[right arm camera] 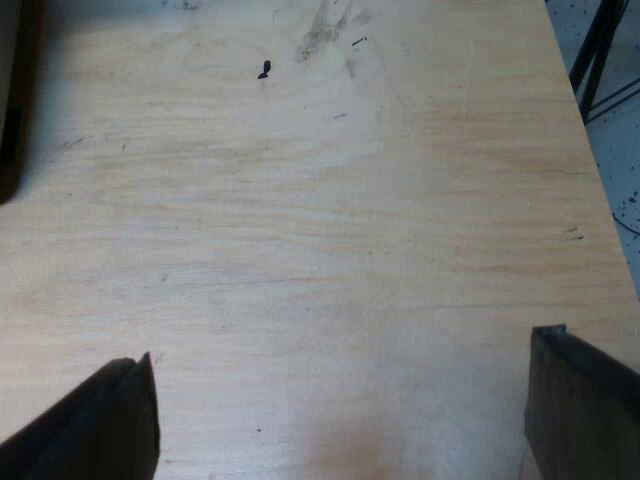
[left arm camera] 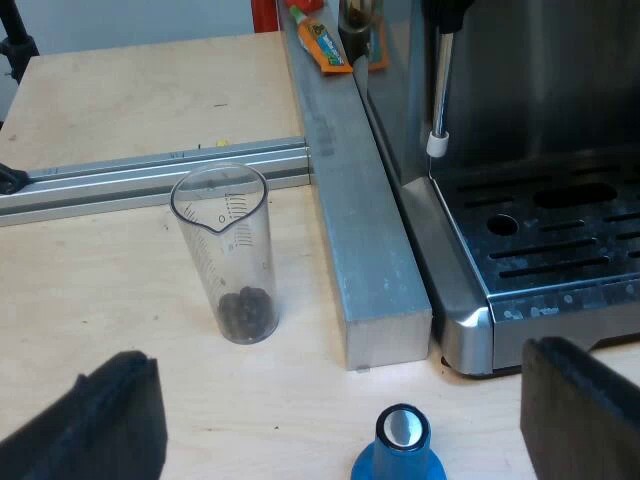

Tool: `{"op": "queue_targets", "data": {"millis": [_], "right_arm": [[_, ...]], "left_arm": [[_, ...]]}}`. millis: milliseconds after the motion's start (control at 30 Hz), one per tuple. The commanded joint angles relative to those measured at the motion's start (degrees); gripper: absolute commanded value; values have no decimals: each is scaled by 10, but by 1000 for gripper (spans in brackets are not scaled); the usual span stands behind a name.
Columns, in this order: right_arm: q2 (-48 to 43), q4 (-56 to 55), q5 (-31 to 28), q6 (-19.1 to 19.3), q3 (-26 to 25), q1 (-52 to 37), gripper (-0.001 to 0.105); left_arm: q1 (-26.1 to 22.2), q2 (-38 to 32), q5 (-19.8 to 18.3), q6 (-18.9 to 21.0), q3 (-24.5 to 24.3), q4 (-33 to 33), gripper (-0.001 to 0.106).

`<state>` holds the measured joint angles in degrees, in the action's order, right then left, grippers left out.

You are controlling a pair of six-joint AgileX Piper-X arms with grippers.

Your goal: Pour the beans into the coffee machine

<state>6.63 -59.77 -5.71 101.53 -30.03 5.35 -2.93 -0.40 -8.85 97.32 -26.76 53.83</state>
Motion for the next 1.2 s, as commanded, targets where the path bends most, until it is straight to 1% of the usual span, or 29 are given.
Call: {"op": "queue_targets", "data": {"millis": [33,367,467,600,700,867,1000,1100,1200], "right_arm": [[-5,0,-1,3,-5,0,75],[-5,8,-1,3,-5,0,75],[-5,6,8,30,-9,0,75],[12,-11,21,33,-31,10,75],[39,-26,31,41,-58,27,75],[87,-27,51,54,-104,68,75],[126,-27,91,54,-137,101,75],[158,-17,147,75,-158,131,75],[183,6,193,80,-167,166,75]], "left_arm": [[1,-81,5,0,-4,3,74],[1,-80,5,5,-4,3,74],[1,-75,5,5,-13,17,74],[1,-51,5,5,-43,48,80],[1,-29,5,5,-63,62,81],[1,-7,5,5,-74,59,81],[1,-1,1,5,-74,59,81],[1,-1,-1,5,-74,59,81],[1,-1,-2,5,-74,59,81]]}}
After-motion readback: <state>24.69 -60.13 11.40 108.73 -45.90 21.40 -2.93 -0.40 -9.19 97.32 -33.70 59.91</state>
